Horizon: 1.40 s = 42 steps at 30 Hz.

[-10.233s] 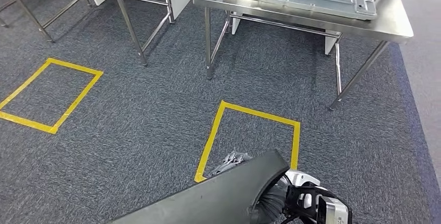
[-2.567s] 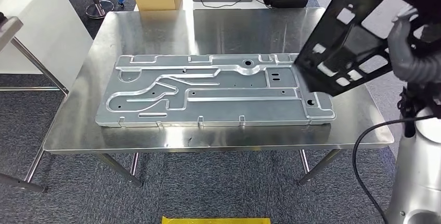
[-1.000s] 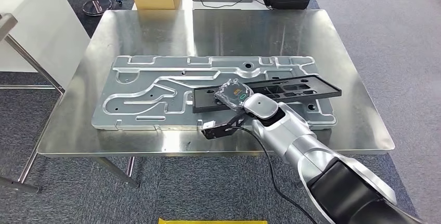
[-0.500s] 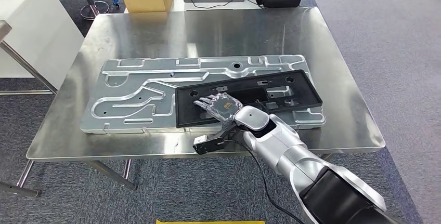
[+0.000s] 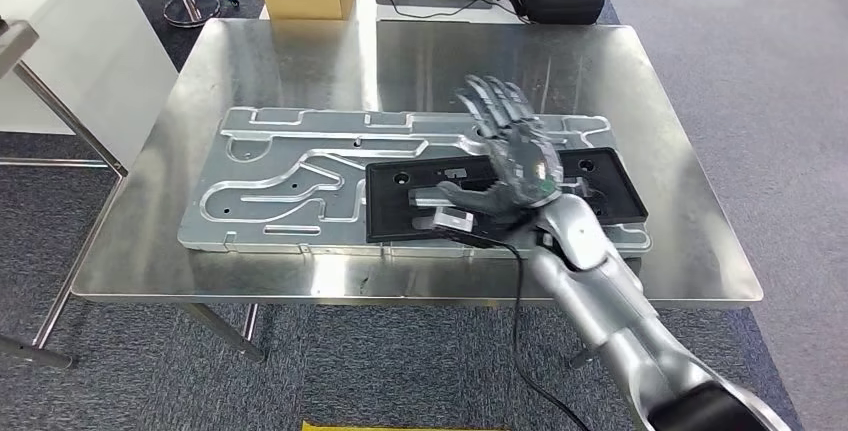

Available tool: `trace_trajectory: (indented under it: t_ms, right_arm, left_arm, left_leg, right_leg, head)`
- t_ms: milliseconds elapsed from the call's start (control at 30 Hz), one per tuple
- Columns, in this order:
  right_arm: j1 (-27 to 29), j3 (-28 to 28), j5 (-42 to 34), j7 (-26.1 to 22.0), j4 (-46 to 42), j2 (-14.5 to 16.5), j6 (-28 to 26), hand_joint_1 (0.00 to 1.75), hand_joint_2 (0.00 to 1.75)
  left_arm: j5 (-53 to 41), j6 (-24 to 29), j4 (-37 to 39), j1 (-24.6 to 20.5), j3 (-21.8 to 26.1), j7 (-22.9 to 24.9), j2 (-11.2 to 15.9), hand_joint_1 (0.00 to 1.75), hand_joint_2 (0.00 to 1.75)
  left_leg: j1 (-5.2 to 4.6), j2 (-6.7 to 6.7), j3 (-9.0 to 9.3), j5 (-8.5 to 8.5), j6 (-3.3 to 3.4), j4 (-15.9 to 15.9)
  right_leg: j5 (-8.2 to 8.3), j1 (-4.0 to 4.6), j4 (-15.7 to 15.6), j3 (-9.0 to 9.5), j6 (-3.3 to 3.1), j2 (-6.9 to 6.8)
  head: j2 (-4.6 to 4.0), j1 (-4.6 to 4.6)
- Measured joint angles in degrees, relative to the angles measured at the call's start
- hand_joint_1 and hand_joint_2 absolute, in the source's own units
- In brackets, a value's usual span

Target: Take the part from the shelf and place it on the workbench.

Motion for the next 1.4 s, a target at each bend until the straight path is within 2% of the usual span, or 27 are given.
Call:
trace_trajectory:
  t_ms: [67, 100, 167, 233, 300, 367, 400, 433, 467, 567, 600, 700, 733, 767, 800, 867, 900, 933, 967, 1033, 1100, 1133, 1200, 1233, 1267, 1367, 1400]
  right_arm:
    - [9.7, -10.3, -1.7, -4.8, -12.0, -2.2, -0.5, 0.0, 0.0]
    - [14.9, -16.2, -3.4, -7.7, -17.4, -2.8, -0.6, 0.0, 0.0]
    - [24.8, -27.1, -7.1, -12.6, -25.1, -3.0, -0.6, 0.0, 0.0]
    - [33.6, -36.8, -9.8, -15.1, -30.1, -2.8, -0.3, 0.0, 0.0]
    - [40.5, -44.5, -9.9, -15.8, -32.8, -2.1, 1.3, 0.0, 0.0]
    - [45.1, -50.6, -7.6, -16.6, -33.5, 0.2, 5.1, 0.0, 0.0]
    - [46.6, -53.5, -5.8, -17.0, -33.2, 2.0, 7.7, 0.0, 0.0]
    - [47.7, -56.3, -3.8, -17.4, -32.4, 4.0, 10.2, 0.0, 0.0]
    - [48.5, -59.0, -1.8, -17.7, -31.1, 6.2, 12.1, 0.0, 0.0]
    - [49.5, -65.1, 2.7, -17.7, -24.4, 10.9, 12.7, 0.0, 0.0]
    - [49.1, -66.9, 4.0, -17.3, -20.9, 11.8, 12.8, 0.0, 0.0]
    - [46.0, -72.8, 7.5, -12.8, -5.0, 12.5, 16.1, 0.0, 0.0]
    - [45.0, -74.7, 8.2, -11.0, 0.8, 12.3, 17.4, 0.0, 0.0]
    - [44.1, -76.6, 8.7, -9.1, 6.0, 12.1, 18.3, 0.0, 0.0]
    - [43.1, -78.2, 9.1, -7.2, 10.8, 11.8, 19.3, 0.0, 0.0]
    - [41.1, -80.6, 9.6, -2.6, 19.6, 10.9, 22.0, 0.0, 0.0]
    - [40.2, -81.7, 9.6, -0.1, 23.5, 10.5, 23.9, 0.0, 0.0]
    - [39.5, -82.6, 9.4, 2.5, 26.7, 10.2, 25.9, 0.0, 0.0]
    - [39.0, -83.7, 9.2, 5.3, 29.4, 10.0, 28.1, 0.0, 0.0]
    - [37.9, -85.6, 8.6, 10.8, 33.6, 9.7, 32.7, 0.0, 0.0]
    - [36.9, -87.0, 8.7, 15.5, 36.9, 9.4, 37.2, 0.0, 0.0]
    - [36.6, -87.3, 8.9, 17.2, 38.1, 9.1, 39.1, 0.0, 0.0]
    - [36.2, -87.7, 9.4, 19.3, 40.0, 8.8, 41.5, 0.0, 0.0]
    - [36.0, -87.8, 9.6, 19.8, 40.7, 8.6, 41.9, 0.0, 0.0]
    - [35.8, -87.9, 9.7, 20.3, 41.2, 8.5, 42.4, 0.0, 0.0]
    - [35.4, -88.1, 9.8, 22.2, 42.3, 7.8, 43.9, 0.0, 0.0]
    - [35.3, -88.2, 9.8, 22.9, 42.5, 7.6, 44.4, 0.0, 0.0]
  left_arm:
    - [0.8, 0.0, 0.0, 0.5, 0.6, -0.4, -0.4, 0.0, 0.0]
    - [1.3, 0.0, 0.0, 0.7, 0.9, -0.6, -0.6, 0.0, 0.0]
    - [1.9, 0.0, 0.0, 1.2, 1.6, -0.9, -0.8, 0.0, 0.0]
    - [2.6, 0.0, 0.0, 1.7, 2.5, -1.0, -1.0, 0.0, 0.0]
    - [2.9, 0.0, 0.0, 1.9, 3.2, -1.0, -1.2, 0.0, 0.0]
    - [2.9, 0.0, 0.0, 1.8, 3.6, -1.0, -1.4, 0.0, 0.0]
    - [2.9, 0.0, 0.0, 1.8, 3.8, -1.0, -1.5, 0.0, 0.0]
    - [2.9, 0.0, 0.0, 1.8, 3.9, -1.0, -1.5, 0.0, 0.0]
    - [2.9, 0.0, 0.0, 1.7, 4.0, -1.1, -1.6, 0.0, 0.0]
    - [2.8, 0.0, 0.0, 1.2, 4.1, -1.1, -1.9, 0.0, 0.0]
    - [2.8, 0.0, 0.0, 1.0, 4.1, -1.1, -1.9, 0.0, 0.0]
    - [2.7, 0.1, 0.0, 0.8, 4.3, -1.2, -2.4, 0.0, 0.0]
    - [2.6, 0.1, 0.0, 0.7, 4.3, -1.2, -2.5, 0.0, 0.0]
    - [2.5, 0.1, 0.0, 0.6, 4.3, -1.3, -2.7, 0.0, 0.0]
    - [2.4, 0.1, 0.0, 0.6, 4.3, -1.3, -2.9, 0.0, 0.0]
    - [2.2, 0.1, 0.0, 0.6, 4.3, -1.3, -3.0, 0.0, 0.0]
    - [2.0, 0.1, 0.0, 0.7, 4.3, -1.3, -3.1, 0.0, 0.0]
    - [1.8, 0.0, 0.0, 0.7, 4.3, -1.3, -3.2, 0.0, 0.0]
    - [1.6, 0.0, 0.0, 0.7, 4.3, -1.3, -3.3, 0.0, 0.0]
    - [1.0, 0.0, 0.0, 0.8, 4.3, -1.3, -3.7, 0.0, 0.0]
    - [0.5, 0.0, 0.0, 0.9, 4.3, -0.9, -4.0, 0.0, 0.0]
    - [0.3, 0.0, 0.0, 0.9, 4.3, -0.7, -4.2, 0.0, 0.0]
    - [0.1, 0.0, 0.0, 0.9, 4.3, -0.4, -4.6, 0.0, 0.0]
    - [0.0, 0.0, 0.0, 1.0, 4.3, -0.2, -4.8, 0.0, 0.0]
    - [-0.1, 0.0, 0.0, 1.2, 4.2, 0.0, -4.9, 0.0, 0.0]
    - [-1.2, 0.1, 0.0, 1.3, 3.9, 1.4, -5.3, 0.0, 0.0]
    - [-1.8, 0.2, 0.0, 1.2, 3.7, 1.9, -5.5, 0.0, 0.0]
  left_leg:
    - [-0.19, -0.47, 0.29, -0.39, -0.34, 0.1]
    - [-0.24, -0.66, 0.39, -0.57, -0.58, 0.1]
    - [-0.29, -0.88, 0.69, -0.85, -1.12, -0.1]
    - [-0.41, -0.4, 0.72, -2.3, -1.59, 0.8]
    - [-0.41, 0.52, -0.76, -6.17, -1.94, 5.6]
    - [-0.3, 0.95, -3.1, -10.23, -2.19, 12.5]
    - [-0.28, 1.0, -3.53, -11.03, -2.25, 14.5]
    - [-0.28, 1.0, -2.96, -10.72, -2.26, 14.4]
    - [-0.29, 1.0, -1.33, -9.48, -2.2, 12.1]
    - [-0.52, 0.96, 5.04, -5.6, -1.65, 1.3]
    - [-0.65, 0.96, 5.88, -5.12, -1.39, -0.5]
    - [-0.76, 1.28, 5.67, -4.0, -0.41, -1.2]
    - [-0.69, 1.44, 5.43, -3.43, 0.04, -1.4]
    - [-0.6, 1.59, 5.04, -2.8, 0.5, -1.7]
    - [-0.58, 1.77, 4.55, -2.22, 0.81, -1.8]
    - [-0.76, 2.03, 3.3, -1.25, 1.04, -1.7]
    - [-0.81, 2.16, 2.62, -0.77, 0.94, -1.6]
    - [-0.83, 2.24, 1.89, -0.32, 0.82, -1.4]
    - [-0.81, 2.26, 1.13, 0.08, 0.67, -1.2]
    - [-0.79, 2.25, -0.29, 0.76, 0.17, -0.5]
    - [-0.84, 2.25, -1.17, 1.39, -0.58, 0.1]
    - [-0.88, 2.24, -1.38, 1.78, -0.96, 0.2]
    - [-0.81, 2.14, -1.59, 2.53, -1.7, 0.1]
    - [-0.71, 2.06, -1.96, 2.01, -2.02, 0.4]
    - [-0.62, 1.98, -2.52, 0.35, -2.26, 1.5]
    - [-0.53, 1.89, -4.77, -8.38, -2.49, 10.4]
    - [-0.54, 1.89, -5.0, -9.86, -2.46, 13.6]
  right_leg:
    - [2.25, 0.43, -6.9, 3.4, -0.48, -0.55]
    - [2.4, 0.66, -8.4, 4.2, -0.68, -0.77]
    - [2.14, 0.71, -8.9, 4.56, -0.99, -0.85]
    - [2.33, 0.34, -9.4, 5.03, -1.52, -1.05]
    - [2.57, 0.08, -9.7, 5.24, -1.98, -1.15]
    - [2.61, 0.16, -9.6, 5.02, -2.2, -1.03]
    - [2.66, 0.2, -9.6, 4.88, -2.24, -0.94]
    - [2.72, 0.23, -9.5, 4.73, -2.26, -0.85]
    - [2.79, 0.24, -9.3, 4.57, -2.24, -0.74]
    - [3.09, 0.42, -8.6, 3.97, -1.78, -0.47]
    - [3.31, 0.46, -8.5, 3.81, -1.5, -0.38]
    - [4.11, 0.28, -8.6, 3.64, -0.43, -0.09]
    - [3.46, 0.2, -8.1, 3.39, -0.13, -0.03]
    - [1.79, 0.1, -6.6, 2.82, 0.11, -0.01]
    - [-0.8, -0.07, -4.1, 1.96, 0.28, 0.0]
    - [-6.15, -0.31, 2.7, 0.22, 0.65, -0.01]
    - [-7.37, -0.45, 5.3, -0.01, 0.85, -0.03]
    - [-7.29, -0.62, 6.3, 0.57, 1.02, -0.05]
    - [-6.14, -0.82, 5.3, 2.12, 1.15, -0.06]
    - [-3.83, -1.22, -1.4, 7.54, 1.34, -0.05]
    - [-3.56, -1.08, -7.8, 11.7, 1.04, 0.18]
    - [-3.9, -0.88, -9.2, 12.33, 0.74, 0.29]
    - [-3.19, -0.68, -9.5, 11.71, -0.21, 0.25]
    - [-2.64, -0.69, -9.5, 11.17, -0.73, 0.14]
    - [-1.97, -0.71, -9.6, 10.49, -1.29, 0.02]
    - [0.11, -0.39, -9.7, 7.93, -2.19, -0.14]
    - [0.81, -0.19, -9.6, 6.99, -2.24, -0.19]
  head:
    - [0.0, -0.04]
    - [0.0, -0.06]
    - [0.0, -0.08]
    - [0.0, -0.17]
    - [0.0, -0.39]
    - [0.0, -0.5]
    - [0.0, -0.51]
    - [-0.01, -0.51]
    - [-0.01, -0.52]
    - [0.0, -0.49]
    - [0.0, -0.48]
    - [0.0, -0.47]
    - [0.0, -0.41]
    - [0.0, -0.34]
    - [0.0, -0.26]
    - [-0.01, -0.16]
    - [-0.01, -0.16]
    - [-0.01, -0.16]
    - [-0.01, -0.16]
    - [0.0, -0.16]
    - [0.0, -0.3]
    - [0.0, -0.36]
    - [0.0, -0.4]
    - [0.0, -0.41]
    - [0.0, -0.46]
    - [0.0, -0.63]
    - [0.0, -0.64]
